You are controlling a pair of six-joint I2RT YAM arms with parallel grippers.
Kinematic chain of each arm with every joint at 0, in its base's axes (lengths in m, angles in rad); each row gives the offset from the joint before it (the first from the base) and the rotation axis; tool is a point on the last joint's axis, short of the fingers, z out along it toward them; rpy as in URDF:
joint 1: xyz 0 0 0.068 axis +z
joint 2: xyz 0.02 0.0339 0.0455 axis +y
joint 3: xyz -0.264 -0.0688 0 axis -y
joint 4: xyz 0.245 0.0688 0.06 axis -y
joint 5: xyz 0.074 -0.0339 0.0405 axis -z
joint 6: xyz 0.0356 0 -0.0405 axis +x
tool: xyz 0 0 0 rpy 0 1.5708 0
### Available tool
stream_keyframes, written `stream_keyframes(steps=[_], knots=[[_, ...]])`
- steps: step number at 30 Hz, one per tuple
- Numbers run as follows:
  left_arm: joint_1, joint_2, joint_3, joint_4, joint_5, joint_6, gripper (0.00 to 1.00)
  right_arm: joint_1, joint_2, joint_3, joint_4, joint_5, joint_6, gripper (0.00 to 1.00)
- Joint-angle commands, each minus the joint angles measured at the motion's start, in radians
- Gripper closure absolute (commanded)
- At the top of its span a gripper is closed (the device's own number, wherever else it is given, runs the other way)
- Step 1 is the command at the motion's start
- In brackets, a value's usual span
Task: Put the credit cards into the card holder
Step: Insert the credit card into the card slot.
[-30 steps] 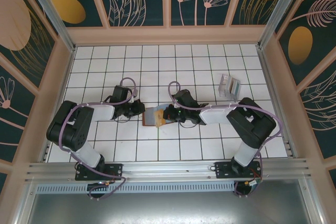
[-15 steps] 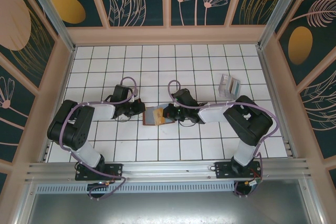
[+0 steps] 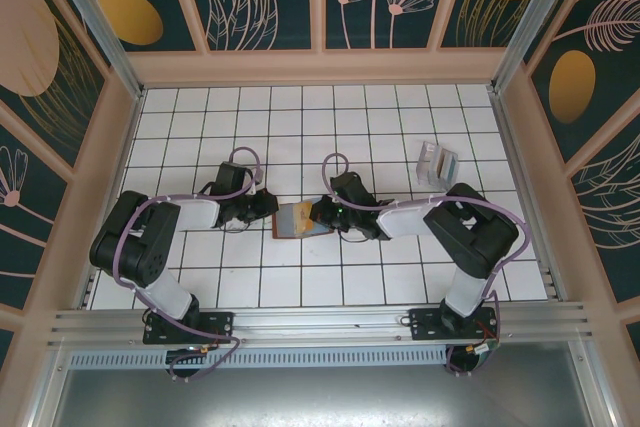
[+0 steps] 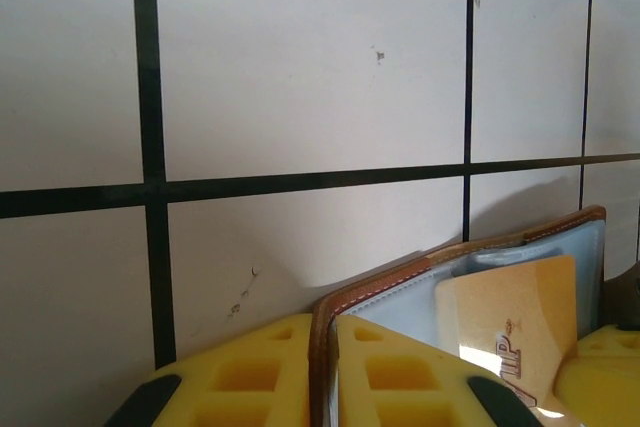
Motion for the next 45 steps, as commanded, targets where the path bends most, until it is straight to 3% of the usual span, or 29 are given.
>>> stream_keyframes(steps=[1,16,25,31,40,45], knots=[[-0.003,0.004,-0.04,-0.022,-0.048,-0.027,0.86,0.019,0.034,0.001,0.003,0.056,0.016,1.0],[-0.008,0.032,-0.075,0.025,-0.038,-0.055,0.86,0.036,0.095,0.038,0.062,-0.035,0.003,1.0],[-0.011,0.037,-0.067,0.016,-0.04,-0.063,0.82,0.059,0.123,0.139,-0.096,-0.017,-0.044,1.0],[-0.011,0.044,-0.063,0.001,-0.046,-0.051,0.8,0.062,0.091,0.149,-0.161,0.044,-0.058,0.83],[-0.011,0.052,-0.064,0.018,-0.039,-0.056,0.8,0.077,0.024,0.165,-0.237,0.137,-0.104,0.73],[-0.011,0.083,-0.048,0.016,-0.035,-0.055,0.8,0.079,0.021,0.164,-0.232,0.145,-0.117,0.74]])
